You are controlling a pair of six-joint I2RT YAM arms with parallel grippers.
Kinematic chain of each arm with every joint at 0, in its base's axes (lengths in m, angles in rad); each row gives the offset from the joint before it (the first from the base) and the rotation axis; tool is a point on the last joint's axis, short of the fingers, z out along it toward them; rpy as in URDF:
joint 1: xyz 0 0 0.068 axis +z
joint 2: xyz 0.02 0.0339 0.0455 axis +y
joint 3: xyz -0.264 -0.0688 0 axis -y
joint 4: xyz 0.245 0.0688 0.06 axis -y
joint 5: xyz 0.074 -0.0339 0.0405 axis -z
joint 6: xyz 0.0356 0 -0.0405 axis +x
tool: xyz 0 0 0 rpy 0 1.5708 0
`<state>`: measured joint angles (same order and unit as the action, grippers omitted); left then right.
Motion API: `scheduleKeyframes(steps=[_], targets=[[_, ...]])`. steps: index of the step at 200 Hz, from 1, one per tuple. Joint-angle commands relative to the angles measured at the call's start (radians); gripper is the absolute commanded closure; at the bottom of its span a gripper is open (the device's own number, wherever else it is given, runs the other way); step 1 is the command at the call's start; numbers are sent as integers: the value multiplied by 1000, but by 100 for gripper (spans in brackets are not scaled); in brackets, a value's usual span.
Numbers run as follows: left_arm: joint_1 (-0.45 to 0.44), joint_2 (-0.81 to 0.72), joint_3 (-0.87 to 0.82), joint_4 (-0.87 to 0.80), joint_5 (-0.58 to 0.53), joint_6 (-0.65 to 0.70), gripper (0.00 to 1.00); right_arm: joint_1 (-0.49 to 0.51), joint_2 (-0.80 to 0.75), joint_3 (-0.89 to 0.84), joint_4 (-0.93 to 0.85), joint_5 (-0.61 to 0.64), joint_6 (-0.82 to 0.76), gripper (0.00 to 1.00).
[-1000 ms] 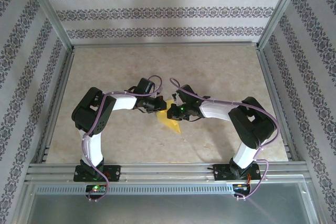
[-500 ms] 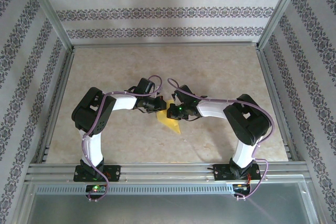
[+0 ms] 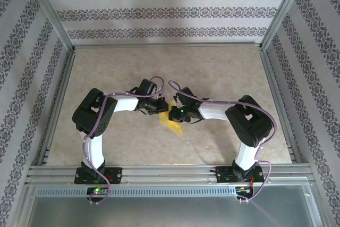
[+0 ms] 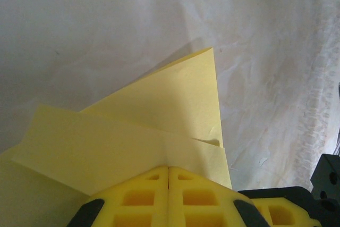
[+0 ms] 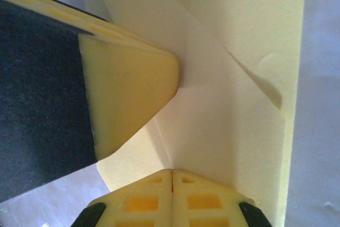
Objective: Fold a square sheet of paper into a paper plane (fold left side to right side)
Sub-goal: Fourth fold the wing at the center of the table.
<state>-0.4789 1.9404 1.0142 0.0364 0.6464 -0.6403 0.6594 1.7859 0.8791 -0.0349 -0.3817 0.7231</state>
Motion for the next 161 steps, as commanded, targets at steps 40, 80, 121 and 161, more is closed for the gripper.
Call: scheduleKeyframes(steps=[40,80,121,161], targets=[[-9,20,-1,-138,-86,19,100,9,-60,-96,-63,-3,-2,100],[-7,23,2,-145,-93,21,100,7,-96,-139,-68,-5,6,100],[-7,24,4,-149,-95,22,100,5,-133,-183,-85,-11,8,100],[-8,28,9,-155,-96,26,100,5,-164,-213,-99,-9,6,100]])
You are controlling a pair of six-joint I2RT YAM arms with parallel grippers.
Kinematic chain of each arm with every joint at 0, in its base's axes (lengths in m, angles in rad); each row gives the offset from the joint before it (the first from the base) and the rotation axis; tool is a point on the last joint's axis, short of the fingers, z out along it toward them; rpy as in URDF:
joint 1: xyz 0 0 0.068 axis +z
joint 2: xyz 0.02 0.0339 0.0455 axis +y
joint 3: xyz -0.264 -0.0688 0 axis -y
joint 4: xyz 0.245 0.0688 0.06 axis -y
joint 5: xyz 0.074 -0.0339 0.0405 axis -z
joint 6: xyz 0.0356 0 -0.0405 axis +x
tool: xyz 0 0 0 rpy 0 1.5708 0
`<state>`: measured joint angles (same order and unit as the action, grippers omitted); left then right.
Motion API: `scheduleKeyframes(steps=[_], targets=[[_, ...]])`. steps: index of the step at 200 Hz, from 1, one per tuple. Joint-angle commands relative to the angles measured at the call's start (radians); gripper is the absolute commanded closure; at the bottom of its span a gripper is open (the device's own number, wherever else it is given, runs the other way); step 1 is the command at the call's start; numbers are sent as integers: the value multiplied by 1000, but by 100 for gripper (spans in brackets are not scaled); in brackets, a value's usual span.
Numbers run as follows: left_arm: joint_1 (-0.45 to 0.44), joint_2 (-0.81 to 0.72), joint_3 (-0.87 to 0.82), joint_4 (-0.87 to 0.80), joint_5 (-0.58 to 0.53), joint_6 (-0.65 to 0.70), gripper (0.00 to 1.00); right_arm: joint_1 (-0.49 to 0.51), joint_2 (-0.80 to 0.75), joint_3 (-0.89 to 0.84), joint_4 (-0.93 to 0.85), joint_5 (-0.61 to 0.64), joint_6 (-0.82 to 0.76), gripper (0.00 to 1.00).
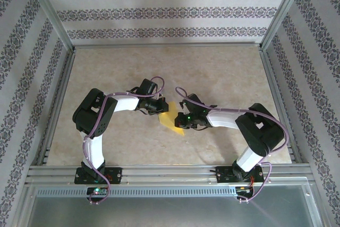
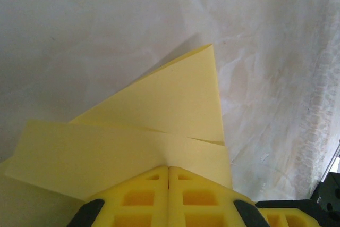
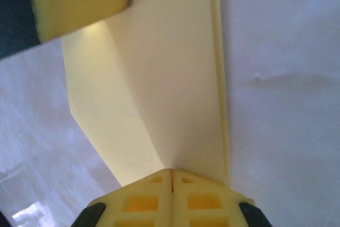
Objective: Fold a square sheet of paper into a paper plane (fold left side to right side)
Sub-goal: Fourth fold the wing at the center of the table.
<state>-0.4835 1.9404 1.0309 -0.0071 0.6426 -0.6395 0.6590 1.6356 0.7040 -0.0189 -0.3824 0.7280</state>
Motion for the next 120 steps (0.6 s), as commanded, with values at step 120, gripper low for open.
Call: scheduleKeyframes(steps=[120], targets=[[-3,32,0,-119,-91,27,100,9,-66,-35,-225,-15,-51,100]])
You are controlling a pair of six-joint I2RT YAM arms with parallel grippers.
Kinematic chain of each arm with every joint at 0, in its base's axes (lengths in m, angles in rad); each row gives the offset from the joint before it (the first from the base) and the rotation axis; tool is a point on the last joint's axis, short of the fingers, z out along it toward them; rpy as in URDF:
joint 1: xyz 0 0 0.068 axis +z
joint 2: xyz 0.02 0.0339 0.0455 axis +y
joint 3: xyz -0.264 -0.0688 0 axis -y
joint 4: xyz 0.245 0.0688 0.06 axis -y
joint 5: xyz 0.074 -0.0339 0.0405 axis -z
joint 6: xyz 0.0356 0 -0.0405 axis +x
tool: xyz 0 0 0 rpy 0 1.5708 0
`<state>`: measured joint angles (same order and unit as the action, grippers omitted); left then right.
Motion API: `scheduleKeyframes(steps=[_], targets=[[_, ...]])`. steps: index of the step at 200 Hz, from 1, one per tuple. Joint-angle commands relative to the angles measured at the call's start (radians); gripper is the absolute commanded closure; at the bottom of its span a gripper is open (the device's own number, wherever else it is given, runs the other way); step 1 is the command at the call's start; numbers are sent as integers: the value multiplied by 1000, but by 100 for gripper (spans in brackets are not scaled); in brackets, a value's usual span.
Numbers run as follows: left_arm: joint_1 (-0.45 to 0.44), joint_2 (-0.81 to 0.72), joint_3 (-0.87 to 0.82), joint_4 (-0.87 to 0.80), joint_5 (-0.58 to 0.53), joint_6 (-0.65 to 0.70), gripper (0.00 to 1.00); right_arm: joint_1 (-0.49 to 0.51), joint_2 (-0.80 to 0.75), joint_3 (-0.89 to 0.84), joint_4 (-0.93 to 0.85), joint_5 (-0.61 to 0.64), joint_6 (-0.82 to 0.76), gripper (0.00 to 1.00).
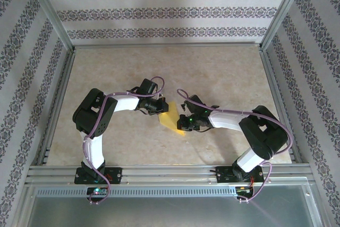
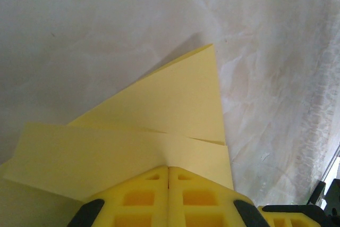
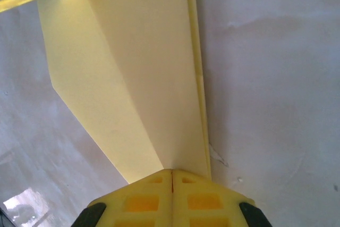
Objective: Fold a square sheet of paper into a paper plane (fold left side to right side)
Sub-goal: Fourth fold the wing at the center of the table.
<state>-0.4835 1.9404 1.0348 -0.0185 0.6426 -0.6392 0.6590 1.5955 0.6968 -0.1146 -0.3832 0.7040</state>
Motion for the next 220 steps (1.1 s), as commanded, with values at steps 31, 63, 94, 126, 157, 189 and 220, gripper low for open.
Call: scheduleKeyframes(steps=[31,63,94,126,157,189,220], targets=[[-3,32,-5,-108,-90,29,100,7,-66,-4,-190,-13,-47,100],[-3,28,-5,-108,-87,30,100,-9,-119,55,-229,-18,-60,100],[-4,26,-7,-104,-86,30,100,-5,-103,100,-165,-29,-41,100],[-3,25,-10,-103,-84,30,100,9,-6,127,-22,4,20,100],[-3,23,-8,-103,-83,32,100,18,75,144,83,39,60,100],[-4,24,-7,-101,-80,32,100,35,152,177,129,22,70,100],[-3,22,-9,-102,-80,30,100,39,182,181,166,53,80,100]])
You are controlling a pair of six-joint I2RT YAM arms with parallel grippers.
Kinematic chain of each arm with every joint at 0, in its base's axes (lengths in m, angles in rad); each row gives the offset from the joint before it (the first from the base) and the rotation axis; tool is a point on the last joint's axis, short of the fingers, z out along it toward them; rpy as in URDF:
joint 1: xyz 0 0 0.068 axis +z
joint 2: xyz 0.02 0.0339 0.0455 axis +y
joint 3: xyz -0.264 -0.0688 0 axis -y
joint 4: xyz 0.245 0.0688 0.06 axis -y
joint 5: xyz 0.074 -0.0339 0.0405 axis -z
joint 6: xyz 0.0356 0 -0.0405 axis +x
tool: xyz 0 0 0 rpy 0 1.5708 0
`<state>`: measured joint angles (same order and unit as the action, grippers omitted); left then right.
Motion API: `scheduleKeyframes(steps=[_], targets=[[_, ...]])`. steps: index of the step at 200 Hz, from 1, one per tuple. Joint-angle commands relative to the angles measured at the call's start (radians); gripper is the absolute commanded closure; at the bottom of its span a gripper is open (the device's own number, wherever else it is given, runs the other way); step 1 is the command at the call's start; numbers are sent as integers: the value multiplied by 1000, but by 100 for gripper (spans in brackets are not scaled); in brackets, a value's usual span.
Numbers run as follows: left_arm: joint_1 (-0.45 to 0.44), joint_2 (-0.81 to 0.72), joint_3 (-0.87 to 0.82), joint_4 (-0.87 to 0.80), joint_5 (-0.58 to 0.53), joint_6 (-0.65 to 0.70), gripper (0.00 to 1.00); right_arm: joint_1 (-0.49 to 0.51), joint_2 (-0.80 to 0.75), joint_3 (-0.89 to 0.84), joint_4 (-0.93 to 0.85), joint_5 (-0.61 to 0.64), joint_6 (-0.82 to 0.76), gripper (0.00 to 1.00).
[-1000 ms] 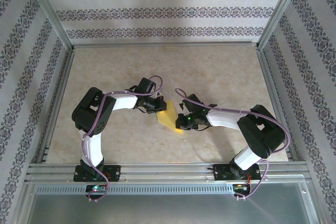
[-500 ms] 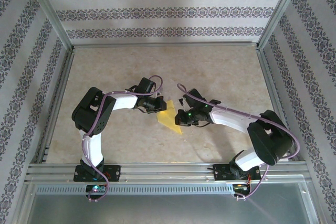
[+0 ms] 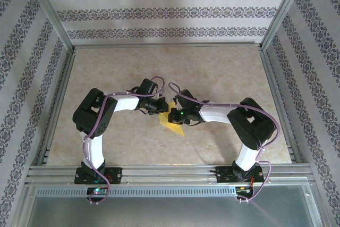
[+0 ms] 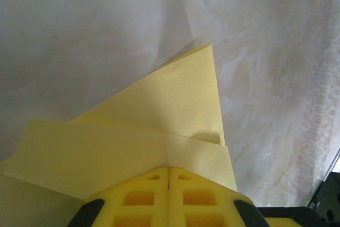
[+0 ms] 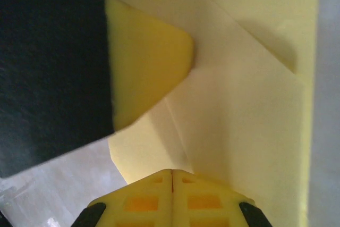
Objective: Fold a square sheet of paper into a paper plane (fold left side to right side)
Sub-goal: Fourth fold the wing at the center of the table.
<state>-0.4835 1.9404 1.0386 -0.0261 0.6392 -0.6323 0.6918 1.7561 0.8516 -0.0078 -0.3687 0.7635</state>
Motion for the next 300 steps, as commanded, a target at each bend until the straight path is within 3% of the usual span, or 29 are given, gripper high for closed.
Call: scheduleKeyframes(steps=[1,67,117,188,300], targets=[[-3,22,-12,-94,-76,23,100,6,21,27,59,40,21,100],[-3,23,-11,-94,-75,23,100,6,40,44,85,82,8,100],[-3,23,-12,-97,-77,24,100,8,58,18,67,47,11,100],[-3,29,-4,-107,-84,29,100,17,-71,-136,-2,1,26,100],[-3,31,1,-117,-88,36,100,17,-294,-361,-76,43,108,100]])
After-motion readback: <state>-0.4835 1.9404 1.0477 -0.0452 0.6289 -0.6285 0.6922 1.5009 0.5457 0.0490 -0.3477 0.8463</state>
